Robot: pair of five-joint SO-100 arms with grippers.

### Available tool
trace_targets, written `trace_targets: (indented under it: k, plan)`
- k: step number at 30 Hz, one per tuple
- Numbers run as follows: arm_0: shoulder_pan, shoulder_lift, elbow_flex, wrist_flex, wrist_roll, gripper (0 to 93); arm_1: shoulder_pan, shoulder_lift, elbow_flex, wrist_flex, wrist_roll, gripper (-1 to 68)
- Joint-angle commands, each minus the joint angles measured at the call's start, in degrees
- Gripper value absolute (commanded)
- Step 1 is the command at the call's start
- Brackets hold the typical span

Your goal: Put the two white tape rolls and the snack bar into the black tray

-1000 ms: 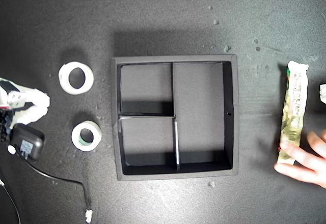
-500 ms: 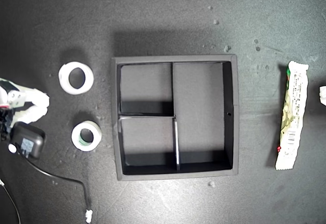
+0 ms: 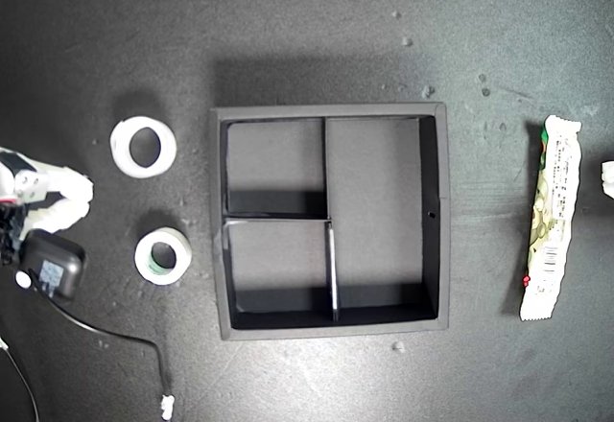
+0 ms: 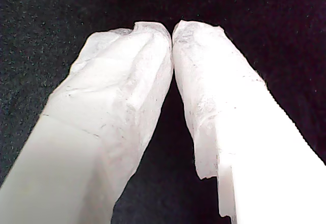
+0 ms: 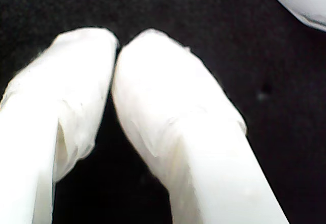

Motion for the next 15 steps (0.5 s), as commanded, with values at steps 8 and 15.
trace_targets:
  k: [8, 15]
  plan:
    - [0.9, 2.9, 3.6, 2.2, -0.8, 0.2, -0.2, -0.3, 0.7, 0.4, 0.1, 0.0]
    - [1.0, 2.9, 3.6, 2.2, -1.0, 0.2, -0.4, -0.3, 0.7, 0.4, 0.1, -0.1]
